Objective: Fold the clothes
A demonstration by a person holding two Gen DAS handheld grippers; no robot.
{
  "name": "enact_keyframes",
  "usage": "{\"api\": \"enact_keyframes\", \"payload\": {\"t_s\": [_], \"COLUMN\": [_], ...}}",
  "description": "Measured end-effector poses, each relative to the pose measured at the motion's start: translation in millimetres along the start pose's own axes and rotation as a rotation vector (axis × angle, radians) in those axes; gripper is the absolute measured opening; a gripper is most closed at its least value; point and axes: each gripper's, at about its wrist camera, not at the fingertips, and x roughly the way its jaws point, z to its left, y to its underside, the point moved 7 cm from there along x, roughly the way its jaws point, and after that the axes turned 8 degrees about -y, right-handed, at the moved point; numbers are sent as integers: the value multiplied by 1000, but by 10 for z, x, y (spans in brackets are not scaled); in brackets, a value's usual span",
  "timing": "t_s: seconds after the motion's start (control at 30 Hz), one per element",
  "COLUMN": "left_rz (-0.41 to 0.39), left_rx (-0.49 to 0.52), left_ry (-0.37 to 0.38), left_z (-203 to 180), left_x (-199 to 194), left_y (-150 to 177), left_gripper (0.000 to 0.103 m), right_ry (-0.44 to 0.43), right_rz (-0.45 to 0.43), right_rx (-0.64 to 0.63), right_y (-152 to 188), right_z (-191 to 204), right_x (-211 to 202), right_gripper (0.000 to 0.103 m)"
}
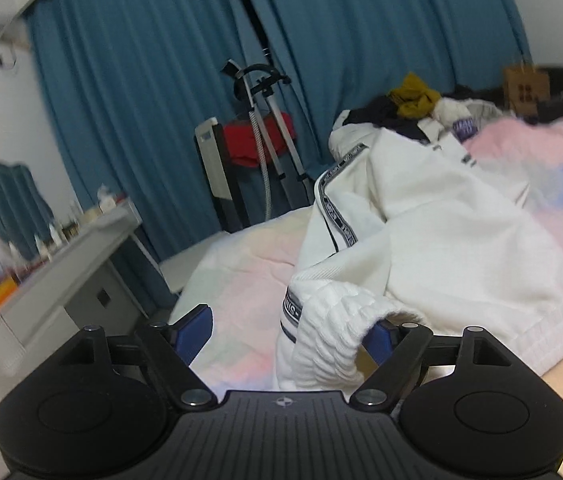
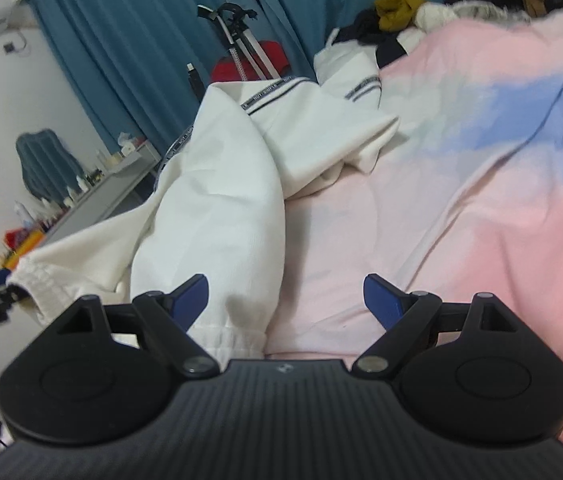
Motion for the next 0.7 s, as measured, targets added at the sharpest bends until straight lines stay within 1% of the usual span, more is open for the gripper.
{"api": "enact_keyframes", "payload": {"t_s": [0.03,0.13,0.23,0.27,0.33,0.4,0.43,0.5,0.57,0.63,0.67,0.7], "left_rz": [-9,-39,-58,-58,-54,-45,-34,-1,36,64,75,87], "left_rx": [16,6,-11,-23,-63,-113,-147,-228,-307,-353,-368,-380], "left_ry": [-6,-6,-18,-23,-27,-42,-51,-64,-75,-86,-93,-102], "left_z": [-31,-63,-49,-35,28,109,165,296,434,550,613,659], "left_x": [7,39,64,73,89,114,135,189,249,295,312,329], "left_y": [2,-39,-63,-64,-60,-64,-67,-56,-28,13,45,73], "left_gripper": [80,80,80,80,80,82,82,82,81,81,81,81], "right_ry": [-24,-117,-159,-179,-183,-179,-175,-184,-221,-226,-237,-248], "right_rz": [1,2,-31,-27,-13,-4,1,8,9,11,12,13], "right_rx": [13,24,-43,-74,-128,-138,-135,-114,-58,-10,9,27], "right_y": [10,25,10,21,71,131,152,163,128,81,55,30], "right_z": [9,87,208,249,301,303,293,278,270,266,277,288], "right_x": [34,140,234,276,366,437,462,480,469,434,407,379], "right_gripper": [87,86,86,86,78,76,71,66,52,26,20,18]}}
